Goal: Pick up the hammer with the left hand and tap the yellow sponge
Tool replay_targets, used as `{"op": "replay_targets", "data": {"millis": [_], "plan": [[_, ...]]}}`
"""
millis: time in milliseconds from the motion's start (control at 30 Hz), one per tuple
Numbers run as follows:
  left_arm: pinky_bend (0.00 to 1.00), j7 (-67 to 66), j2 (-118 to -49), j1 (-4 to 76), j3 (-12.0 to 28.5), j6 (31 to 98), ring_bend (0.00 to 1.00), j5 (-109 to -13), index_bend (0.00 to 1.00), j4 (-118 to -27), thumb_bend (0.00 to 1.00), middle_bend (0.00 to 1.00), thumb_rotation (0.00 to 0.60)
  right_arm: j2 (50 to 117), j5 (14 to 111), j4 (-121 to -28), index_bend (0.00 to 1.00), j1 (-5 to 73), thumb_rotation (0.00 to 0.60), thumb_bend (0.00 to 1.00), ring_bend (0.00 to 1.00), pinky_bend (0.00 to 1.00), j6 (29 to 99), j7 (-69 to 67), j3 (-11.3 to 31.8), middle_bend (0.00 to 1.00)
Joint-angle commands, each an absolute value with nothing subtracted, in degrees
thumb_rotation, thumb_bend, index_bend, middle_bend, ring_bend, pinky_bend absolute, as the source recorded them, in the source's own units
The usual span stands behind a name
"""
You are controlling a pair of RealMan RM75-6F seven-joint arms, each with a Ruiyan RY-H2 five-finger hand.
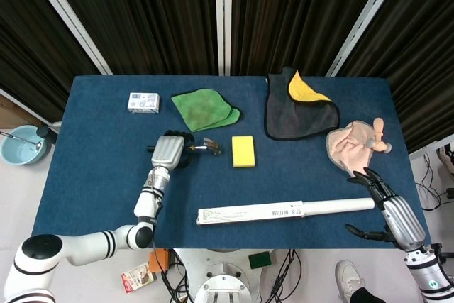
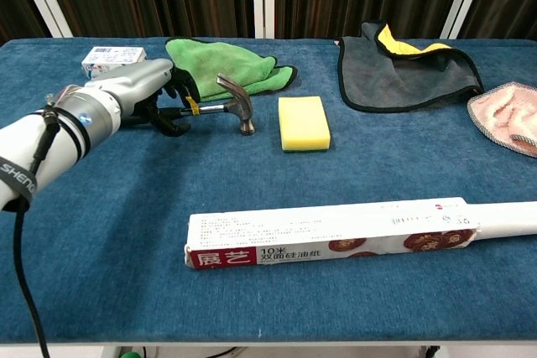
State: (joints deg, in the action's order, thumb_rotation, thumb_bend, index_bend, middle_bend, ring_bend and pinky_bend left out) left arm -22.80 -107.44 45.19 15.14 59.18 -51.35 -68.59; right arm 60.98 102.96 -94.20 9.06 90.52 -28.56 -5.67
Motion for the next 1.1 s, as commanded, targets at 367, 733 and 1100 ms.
{"op": "replay_targets", "data": {"millis": [367, 733, 1100], "plan": [[0.21, -26.1, -110.9, 46.9, 17.0, 58.7, 0.29, -50.2, 0.40, -64.6, 0.37, 0.41, 0.600, 61.0, 102.4, -93.5, 0.09, 8.3, 0.600, 0.12, 0.03, 0.18, 90.9, -29.5, -5.6, 0.20], [0.21, -27.1, -111.4, 46.6, 16.3, 58.3, 0.31, -51.1, 0.44, -62.8, 0.42, 0.44, 0.600, 61.1, 102.5, -93.2, 0.09, 8.1, 0.600, 0.12, 0.03, 0.18, 91.0, -30.1, -5.4, 0.20], [0.22, -26.7, -111.7, 46.2, 16.7, 58.0, 0.33, -51.6, 0.46, -61.9, 0.49, 0.45, 0.600, 61.1, 102.3, -93.0, 0.09, 7.9, 0.600, 0.12, 0.03, 0.18, 91.0, -30.3, -5.3, 0.20]]}}
